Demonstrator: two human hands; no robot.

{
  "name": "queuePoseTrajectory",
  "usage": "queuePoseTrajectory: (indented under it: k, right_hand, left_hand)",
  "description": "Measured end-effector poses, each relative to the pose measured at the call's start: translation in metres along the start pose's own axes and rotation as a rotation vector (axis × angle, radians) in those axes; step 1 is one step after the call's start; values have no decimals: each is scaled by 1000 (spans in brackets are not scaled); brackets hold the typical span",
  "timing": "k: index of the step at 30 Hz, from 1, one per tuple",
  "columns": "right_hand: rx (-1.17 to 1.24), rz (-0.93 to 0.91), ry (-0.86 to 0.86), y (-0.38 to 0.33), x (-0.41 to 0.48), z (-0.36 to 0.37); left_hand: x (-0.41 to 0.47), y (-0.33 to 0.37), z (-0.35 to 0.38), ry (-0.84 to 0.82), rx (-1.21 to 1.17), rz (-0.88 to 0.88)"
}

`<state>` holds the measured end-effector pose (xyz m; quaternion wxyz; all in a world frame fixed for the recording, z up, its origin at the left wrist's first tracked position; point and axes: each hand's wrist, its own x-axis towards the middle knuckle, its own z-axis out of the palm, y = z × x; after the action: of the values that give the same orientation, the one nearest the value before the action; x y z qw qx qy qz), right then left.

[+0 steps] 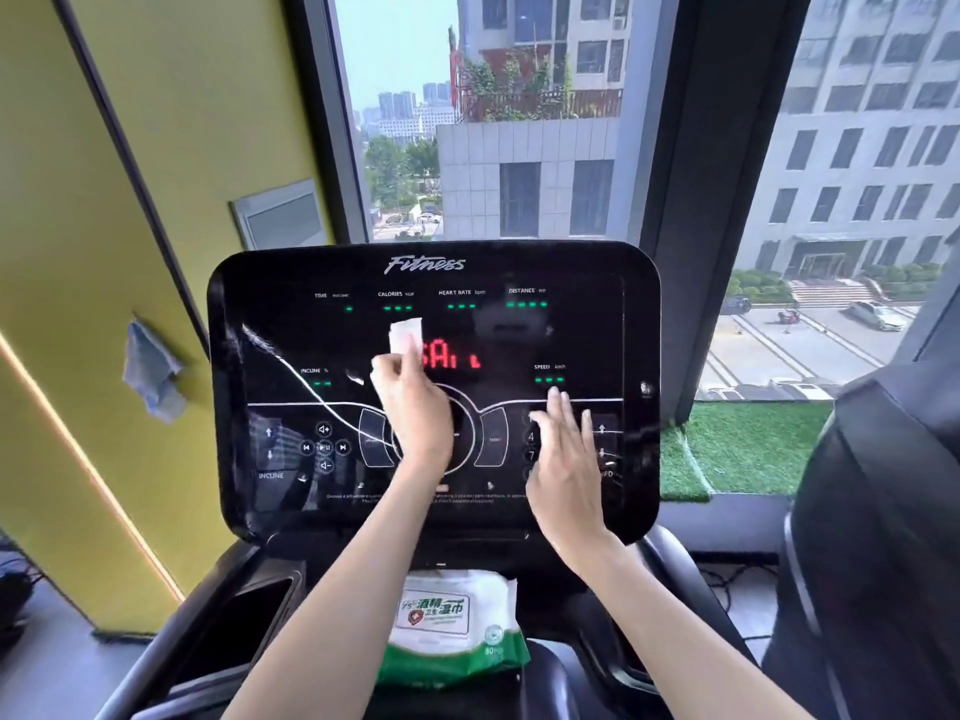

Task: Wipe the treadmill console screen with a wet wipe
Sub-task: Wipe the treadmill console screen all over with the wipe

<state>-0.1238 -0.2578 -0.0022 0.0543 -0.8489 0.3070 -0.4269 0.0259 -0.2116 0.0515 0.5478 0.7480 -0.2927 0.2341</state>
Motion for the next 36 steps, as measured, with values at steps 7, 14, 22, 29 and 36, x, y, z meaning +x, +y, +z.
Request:
queuePoseTrajectory:
  k: [7,14,22,29,36]
  right_hand:
    - [-89,-11,4,-8,1,5]
    - [-124,29,-14,-9,2,4]
    - [-88,115,2,-39,1,12]
    - [-15,-160,-158,-83,6,34]
    - [3,-200,-189,-100,16,46]
  left_hand:
    - [-4,-16,-1,-292,57,543]
    - [-10,6,-4,-118,28,194]
    - [37,-56,-40,-21,50,126]
    - [11,-52,-44,-293,159,490]
    - [51,-93,-80,4,38,-23]
